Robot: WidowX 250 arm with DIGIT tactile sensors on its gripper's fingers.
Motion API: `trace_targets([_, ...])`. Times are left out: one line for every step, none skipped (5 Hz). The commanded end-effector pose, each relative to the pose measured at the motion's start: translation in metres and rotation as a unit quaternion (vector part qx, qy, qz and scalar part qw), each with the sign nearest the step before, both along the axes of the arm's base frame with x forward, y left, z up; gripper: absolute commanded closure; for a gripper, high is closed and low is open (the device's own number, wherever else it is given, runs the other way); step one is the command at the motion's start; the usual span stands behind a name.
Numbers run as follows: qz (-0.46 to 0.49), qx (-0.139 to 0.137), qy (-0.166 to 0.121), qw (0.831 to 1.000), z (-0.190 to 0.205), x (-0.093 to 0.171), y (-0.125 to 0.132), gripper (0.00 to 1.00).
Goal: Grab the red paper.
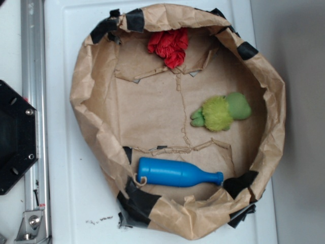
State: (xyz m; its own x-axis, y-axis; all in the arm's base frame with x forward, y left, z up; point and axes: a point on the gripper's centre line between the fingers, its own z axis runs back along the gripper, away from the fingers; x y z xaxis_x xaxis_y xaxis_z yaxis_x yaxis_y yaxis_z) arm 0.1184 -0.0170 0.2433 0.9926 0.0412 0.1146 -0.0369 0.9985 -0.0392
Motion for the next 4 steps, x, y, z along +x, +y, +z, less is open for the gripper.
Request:
trace_targets([0.000,0.000,0.000,1.000,0.000,0.000,0.000,0.00])
trace_targets([0.003,0.103,-0.048,0.994,-0.043,0.045,0.026,0.00])
trace_targets([-0.130,0.161,-0.030,0.978,-0.061,0.098,0.036,0.00])
trace_targets([-0.216,0.147,-0.058,0.964,-0.081,0.141,0.037,0.00])
